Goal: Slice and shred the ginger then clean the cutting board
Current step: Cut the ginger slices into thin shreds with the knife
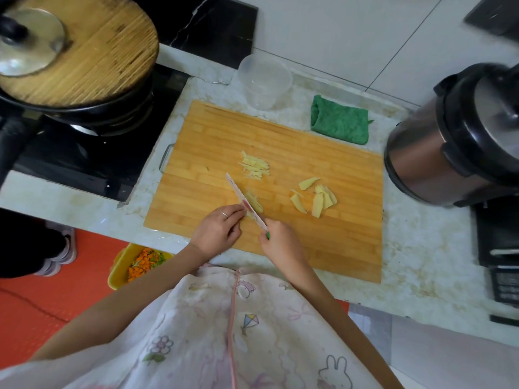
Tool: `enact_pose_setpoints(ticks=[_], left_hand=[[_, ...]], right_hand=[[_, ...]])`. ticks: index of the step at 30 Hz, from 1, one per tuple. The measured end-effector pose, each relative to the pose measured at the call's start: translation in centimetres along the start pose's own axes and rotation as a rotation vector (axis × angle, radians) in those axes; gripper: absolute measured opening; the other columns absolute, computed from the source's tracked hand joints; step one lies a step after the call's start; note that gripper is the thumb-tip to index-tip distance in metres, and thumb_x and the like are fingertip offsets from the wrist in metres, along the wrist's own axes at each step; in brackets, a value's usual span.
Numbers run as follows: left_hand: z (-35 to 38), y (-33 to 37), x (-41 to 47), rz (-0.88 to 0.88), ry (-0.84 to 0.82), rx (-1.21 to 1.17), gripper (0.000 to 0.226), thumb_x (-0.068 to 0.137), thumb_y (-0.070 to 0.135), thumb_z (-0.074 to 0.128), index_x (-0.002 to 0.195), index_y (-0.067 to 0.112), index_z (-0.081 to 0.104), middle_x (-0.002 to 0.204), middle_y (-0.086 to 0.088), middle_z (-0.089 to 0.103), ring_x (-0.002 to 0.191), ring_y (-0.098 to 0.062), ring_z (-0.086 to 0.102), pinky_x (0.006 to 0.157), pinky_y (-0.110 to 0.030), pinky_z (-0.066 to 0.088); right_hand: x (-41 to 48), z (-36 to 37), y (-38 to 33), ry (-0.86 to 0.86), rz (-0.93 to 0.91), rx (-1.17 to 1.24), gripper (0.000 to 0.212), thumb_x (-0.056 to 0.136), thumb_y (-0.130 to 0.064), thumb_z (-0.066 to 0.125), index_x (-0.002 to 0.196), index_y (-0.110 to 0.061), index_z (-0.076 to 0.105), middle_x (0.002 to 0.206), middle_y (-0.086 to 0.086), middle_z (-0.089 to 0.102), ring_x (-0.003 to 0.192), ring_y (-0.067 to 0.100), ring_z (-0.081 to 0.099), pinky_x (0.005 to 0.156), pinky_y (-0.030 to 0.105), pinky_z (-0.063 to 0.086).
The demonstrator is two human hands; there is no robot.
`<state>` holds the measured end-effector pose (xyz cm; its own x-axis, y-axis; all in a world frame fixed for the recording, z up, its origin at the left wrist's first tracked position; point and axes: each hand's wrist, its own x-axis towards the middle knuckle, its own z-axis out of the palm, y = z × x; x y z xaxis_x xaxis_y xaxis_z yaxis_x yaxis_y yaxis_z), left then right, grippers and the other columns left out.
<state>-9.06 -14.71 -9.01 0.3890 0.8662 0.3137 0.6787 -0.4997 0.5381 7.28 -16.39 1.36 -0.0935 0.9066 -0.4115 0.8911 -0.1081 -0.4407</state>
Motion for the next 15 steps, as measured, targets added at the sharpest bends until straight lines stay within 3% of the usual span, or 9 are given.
enact_pose_setpoints(ticks=[6, 8, 13, 15], left_hand=[[-0.06, 0.08, 0.10, 0.013, 0.018, -0.003, 0.032, 0.086, 0.013, 0.050, 0.108, 0.001, 0.069, 0.112, -0.010, 0.067, 0.096, -0.025, 0.065, 0.083, -0.033, 0.054], [-0.04, 0.08, 0.08, 0.013, 0.023, -0.006, 0.031, 0.086, 0.012, 0.050, 0.108, 0.002, 0.069, 0.111, -0.010, 0.067, 0.096, -0.024, 0.064, 0.083, -0.033, 0.053], [0.03, -0.05, 0.10, 0.014, 0.022, -0.011, 0.031, 0.086, 0.012, 0.051, 0.108, 0.002, 0.069, 0.111, -0.011, 0.067, 0.095, -0.025, 0.064, 0.082, -0.033, 0.054], [0.08, -0.10, 0.10, 0.015, 0.025, -0.008, 0.031, 0.086, 0.012, 0.051, 0.108, 0.002, 0.069, 0.110, -0.011, 0.067, 0.095, -0.025, 0.063, 0.082, -0.033, 0.054]], right_hand=[[0.06, 0.07, 0.15, 0.011, -0.037, -0.012, 0.013, 0.091, -0.008, 0.044, 0.091, -0.015, 0.055, 0.057, -0.004, 0.036, 0.062, 0.024, 0.042, 0.052, 0.030, 0.026], [0.14, 0.13, 0.26, 0.007, -0.042, -0.033, 0.010, 0.090, -0.008, 0.044, 0.086, -0.015, 0.050, 0.057, -0.004, 0.036, 0.062, 0.025, 0.044, 0.051, 0.031, 0.026], [0.16, 0.17, 0.23, 0.016, -0.046, -0.050, 0.014, 0.091, -0.009, 0.045, 0.095, -0.011, 0.058, 0.061, -0.001, 0.042, 0.066, 0.032, 0.050, 0.056, 0.029, 0.028], [0.12, 0.21, 0.23, 0.017, -0.049, -0.062, 0.011, 0.091, -0.009, 0.044, 0.091, -0.013, 0.055, 0.057, -0.003, 0.035, 0.068, 0.033, 0.050, 0.057, 0.030, 0.026]])
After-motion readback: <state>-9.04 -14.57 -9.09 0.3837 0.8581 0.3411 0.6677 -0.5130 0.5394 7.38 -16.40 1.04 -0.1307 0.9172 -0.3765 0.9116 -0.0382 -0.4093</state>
